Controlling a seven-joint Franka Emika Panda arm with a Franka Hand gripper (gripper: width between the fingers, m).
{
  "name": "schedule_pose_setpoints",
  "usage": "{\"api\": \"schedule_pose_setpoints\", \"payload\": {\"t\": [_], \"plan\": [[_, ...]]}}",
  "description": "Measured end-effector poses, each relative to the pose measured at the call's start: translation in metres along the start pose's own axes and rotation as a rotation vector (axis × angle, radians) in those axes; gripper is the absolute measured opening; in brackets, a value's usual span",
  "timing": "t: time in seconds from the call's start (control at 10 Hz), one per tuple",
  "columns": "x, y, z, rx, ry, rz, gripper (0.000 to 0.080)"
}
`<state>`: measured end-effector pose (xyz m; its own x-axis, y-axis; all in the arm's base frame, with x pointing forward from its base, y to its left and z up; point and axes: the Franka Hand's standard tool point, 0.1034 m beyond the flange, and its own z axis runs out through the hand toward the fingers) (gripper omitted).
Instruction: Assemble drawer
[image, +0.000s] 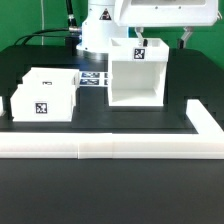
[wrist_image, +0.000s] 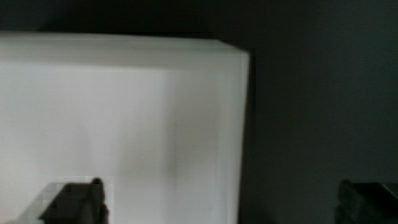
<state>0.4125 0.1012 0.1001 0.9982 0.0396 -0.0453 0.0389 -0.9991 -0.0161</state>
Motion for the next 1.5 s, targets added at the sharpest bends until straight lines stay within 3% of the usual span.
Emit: {"api": "schedule_pose_setpoints", "payload": {"t": [0.3, 0.4, 0.5, 0.7, 0.8, 0.9, 1.5], "plan": [[-0.0035, 0.001, 0.0033, 0.003, 0.01, 0.002, 0.065], [-0.0025, 0.0009, 0.0022, 0.005, 0.012, 0.007, 0.0516], [-0.0026, 0.0008, 0.0025, 0.005, 0.012, 0.007, 0.0516], [-0.0026, 0.0008, 0.0026, 0.005, 0.012, 0.007, 0.0243], [-0.0026, 0.0008, 0.0026, 0.005, 0.012, 0.007, 0.0243], [-0.0026, 0.0008, 0.0025, 0.005, 0.012, 0.007, 0.0063], [-0.0025, 0.0008, 0.0026, 0.005, 0.012, 0.006, 0.0036]]}}
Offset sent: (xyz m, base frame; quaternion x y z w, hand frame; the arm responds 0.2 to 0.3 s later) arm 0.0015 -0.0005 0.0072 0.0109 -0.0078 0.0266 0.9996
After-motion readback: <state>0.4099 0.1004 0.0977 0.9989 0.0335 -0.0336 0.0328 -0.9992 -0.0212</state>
